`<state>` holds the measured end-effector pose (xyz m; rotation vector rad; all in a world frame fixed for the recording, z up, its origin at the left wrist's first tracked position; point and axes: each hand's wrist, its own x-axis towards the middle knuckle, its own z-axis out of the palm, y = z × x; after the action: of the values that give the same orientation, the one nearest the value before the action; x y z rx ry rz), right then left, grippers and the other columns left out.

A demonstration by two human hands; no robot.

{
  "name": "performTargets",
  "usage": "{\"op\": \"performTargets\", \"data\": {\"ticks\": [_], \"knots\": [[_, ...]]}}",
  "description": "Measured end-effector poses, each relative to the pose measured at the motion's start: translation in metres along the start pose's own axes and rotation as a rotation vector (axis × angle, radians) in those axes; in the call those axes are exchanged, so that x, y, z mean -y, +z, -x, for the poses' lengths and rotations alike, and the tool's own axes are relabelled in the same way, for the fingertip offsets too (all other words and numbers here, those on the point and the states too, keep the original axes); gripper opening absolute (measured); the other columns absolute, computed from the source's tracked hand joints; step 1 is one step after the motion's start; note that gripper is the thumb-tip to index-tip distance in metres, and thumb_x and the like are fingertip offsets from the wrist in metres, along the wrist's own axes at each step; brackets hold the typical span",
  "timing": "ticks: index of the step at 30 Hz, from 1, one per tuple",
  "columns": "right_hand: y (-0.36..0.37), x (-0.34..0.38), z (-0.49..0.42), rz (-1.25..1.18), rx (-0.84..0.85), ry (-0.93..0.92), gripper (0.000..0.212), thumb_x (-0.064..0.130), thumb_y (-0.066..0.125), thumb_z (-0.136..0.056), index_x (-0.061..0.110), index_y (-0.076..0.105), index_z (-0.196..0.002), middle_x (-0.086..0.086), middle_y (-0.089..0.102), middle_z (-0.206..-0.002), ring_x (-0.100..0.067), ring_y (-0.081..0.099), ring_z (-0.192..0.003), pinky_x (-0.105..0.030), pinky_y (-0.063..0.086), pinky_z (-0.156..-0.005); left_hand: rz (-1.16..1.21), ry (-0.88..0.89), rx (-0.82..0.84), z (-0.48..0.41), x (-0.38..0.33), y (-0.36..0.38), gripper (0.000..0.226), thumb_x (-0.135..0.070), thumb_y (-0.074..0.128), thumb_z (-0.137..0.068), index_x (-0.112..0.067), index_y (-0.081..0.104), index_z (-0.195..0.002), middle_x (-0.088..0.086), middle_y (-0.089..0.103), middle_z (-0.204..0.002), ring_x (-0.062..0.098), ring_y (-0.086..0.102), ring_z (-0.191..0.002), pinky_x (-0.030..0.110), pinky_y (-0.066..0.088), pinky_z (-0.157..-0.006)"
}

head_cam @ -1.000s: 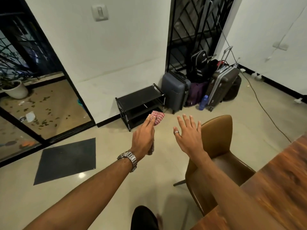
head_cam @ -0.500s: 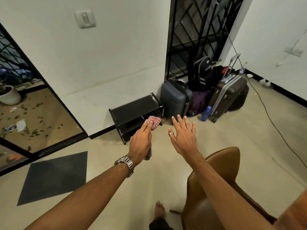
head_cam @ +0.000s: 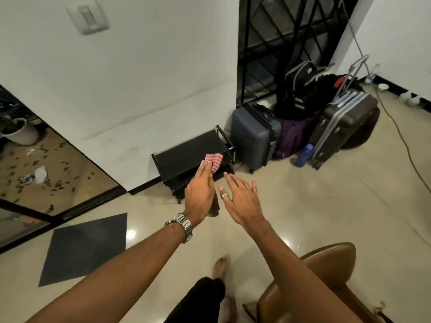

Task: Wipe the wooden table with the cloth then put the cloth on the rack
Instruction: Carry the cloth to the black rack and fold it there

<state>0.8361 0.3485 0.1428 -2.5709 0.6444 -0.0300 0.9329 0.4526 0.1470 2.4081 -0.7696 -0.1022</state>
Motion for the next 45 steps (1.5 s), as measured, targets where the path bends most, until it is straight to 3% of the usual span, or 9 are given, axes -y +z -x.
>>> {"op": "performTargets", "data": {"ticks": [4, 10, 18, 21, 25, 32, 36, 40, 45], "knots": [[0.001, -0.004, -0.027, -0.217, 0.048, -0.041, 0.045, 0.040, 0.030, -0.101, 0.026, 0.047, -0.141, 0.000, 0.060, -0.135, -0.019, 0.053, -0.125, -0.049, 0.023, -0.118, 0.078, -0.040, 0.007, -0.040, -0.012, 0.017, 0.045, -0.024, 0.038, -0.108, -0.020, 0.041, -0.153, -0.002, 0.036, -0.161, 0.019, 0.050, -0.135, 0.025, 0.038, -0.103], [-0.007, -0.031, -0.089, -0.858, 0.242, 0.170, 0.035, 0.023, 0.047, -0.092, 0.031, 0.050, -0.126, 0.000, 0.067, -0.105, -0.024, 0.069, -0.086, -0.047, 0.060, -0.074, 0.277, -0.119, 0.041, -0.097, -0.015, 0.055, 0.046, -0.023, 0.044, -0.107, -0.017, 0.042, -0.152, 0.003, 0.049, -0.153, 0.017, 0.049, -0.138, 0.037, 0.040, -0.116], [0.010, -0.068, -0.193, -0.935, 0.274, 0.285, 0.015, 0.022, 0.047, -0.099, 0.022, 0.052, -0.113, -0.002, 0.063, -0.105, -0.018, 0.064, -0.096, -0.032, 0.058, -0.072, 0.561, -0.329, 0.094, -0.154, 0.004, 0.100, 0.043, -0.030, 0.039, -0.108, -0.025, 0.041, -0.151, -0.010, 0.057, -0.132, -0.003, 0.057, -0.114, 0.025, 0.047, -0.103], [0.023, -0.081, -0.230, -0.977, 0.323, 0.325, 0.019, 0.020, 0.045, -0.101, 0.022, 0.050, -0.119, 0.000, 0.062, -0.112, -0.009, 0.062, -0.100, -0.019, 0.051, -0.072, 0.759, -0.594, 0.083, -0.187, 0.021, 0.118, 0.053, -0.037, 0.047, -0.105, -0.025, 0.031, -0.155, -0.004, 0.053, -0.140, 0.011, 0.057, -0.121, 0.031, 0.050, -0.100], [0.048, -0.099, -0.277, -1.005, 0.386, 0.371, 0.019, 0.020, 0.042, -0.103, 0.021, 0.049, -0.121, -0.002, 0.062, -0.119, -0.014, 0.061, -0.107, -0.029, 0.053, -0.086, 1.062, -1.005, 0.114, -0.226, 0.058, 0.140, 0.046, -0.036, 0.054, -0.103, -0.032, 0.033, -0.144, 0.005, 0.062, -0.116, 0.021, 0.065, -0.100, 0.041, 0.057, -0.083], [0.154, -0.150, -0.397, -1.016, 0.477, 0.366, 0.023, 0.026, 0.046, -0.103, 0.014, 0.053, -0.121, -0.003, 0.063, -0.121, -0.015, 0.061, -0.109, -0.026, 0.051, -0.089, 1.099, -0.987, 0.036, -0.309, 0.168, 0.217, 0.055, 0.012, 0.059, -0.091, -0.020, 0.047, -0.134, 0.024, 0.062, -0.125, 0.027, 0.065, -0.104, 0.036, 0.055, -0.078], [0.216, -0.170, -0.460, -1.036, 0.472, 0.321, 0.024, 0.019, 0.042, -0.104, 0.009, 0.053, -0.122, -0.004, 0.064, -0.115, -0.004, 0.061, -0.098, -0.014, 0.050, -0.075, 1.223, -1.096, 0.090, -0.347, 0.230, 0.268, 0.057, 0.001, 0.066, -0.091, -0.013, 0.042, -0.141, 0.019, 0.069, -0.114, 0.025, 0.071, -0.093, 0.036, 0.060, -0.069], [0.254, -0.172, -0.503, -1.099, 0.544, 0.281, 0.022, 0.017, 0.042, -0.103, 0.015, 0.055, -0.120, -0.001, 0.064, -0.113, -0.008, 0.062, -0.100, -0.018, 0.049, -0.077, 1.299, -1.181, 0.324, -0.374, 0.261, 0.290, 0.042, -0.025, 0.064, -0.096, -0.007, 0.059, -0.134, 0.018, 0.068, -0.126, 0.033, 0.066, -0.114, 0.045, 0.060, -0.082], [0.327, -0.175, -0.551, -0.957, 0.506, 0.218, 0.016, 0.017, 0.042, -0.104, 0.017, 0.055, -0.112, 0.001, 0.063, -0.108, -0.009, 0.060, -0.098, -0.022, 0.047, -0.078, 1.180, -1.048, -0.005, -0.402, 0.324, 0.329, 0.044, 0.004, 0.061, -0.094, -0.018, 0.048, -0.129, 0.015, 0.068, -0.117, 0.030, 0.069, -0.107, 0.047, 0.059, -0.085]]}}
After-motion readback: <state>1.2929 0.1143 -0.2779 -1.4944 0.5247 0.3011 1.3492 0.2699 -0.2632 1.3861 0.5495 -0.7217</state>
